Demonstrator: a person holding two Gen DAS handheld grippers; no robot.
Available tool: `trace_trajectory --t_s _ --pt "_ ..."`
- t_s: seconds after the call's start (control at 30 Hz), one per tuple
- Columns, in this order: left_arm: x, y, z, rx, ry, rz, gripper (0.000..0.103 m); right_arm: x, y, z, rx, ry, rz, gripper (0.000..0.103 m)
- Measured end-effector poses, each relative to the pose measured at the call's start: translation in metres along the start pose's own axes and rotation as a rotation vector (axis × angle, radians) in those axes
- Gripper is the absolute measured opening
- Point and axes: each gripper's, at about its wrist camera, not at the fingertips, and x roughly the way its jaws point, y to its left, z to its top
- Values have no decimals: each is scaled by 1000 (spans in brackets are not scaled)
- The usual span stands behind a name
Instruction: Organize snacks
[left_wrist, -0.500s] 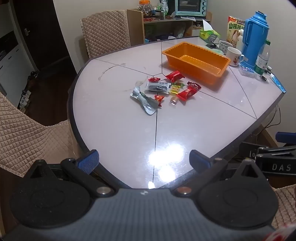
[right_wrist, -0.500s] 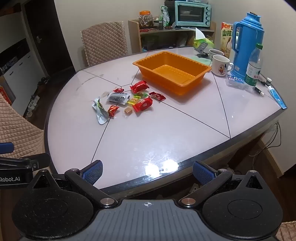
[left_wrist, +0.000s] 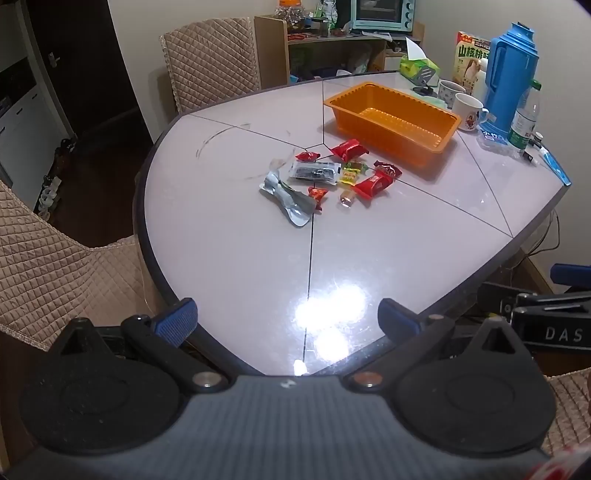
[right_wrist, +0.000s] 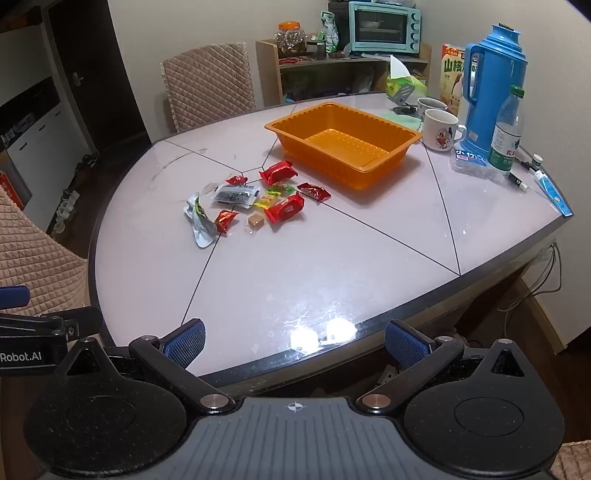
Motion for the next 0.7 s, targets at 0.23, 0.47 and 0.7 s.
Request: trace_trajectory --t_s 0.23,0.47,0.7 --pt "4 4 4 -3 6 -8 103 1 1 0 -1 0 0 103" --pt "4 3 4 -2 6 -9 103 0 0 1 -1 1 -2 103" --pt "4 3 4 -1 5 -13 103 0 2 1 -3 0 -3 103"
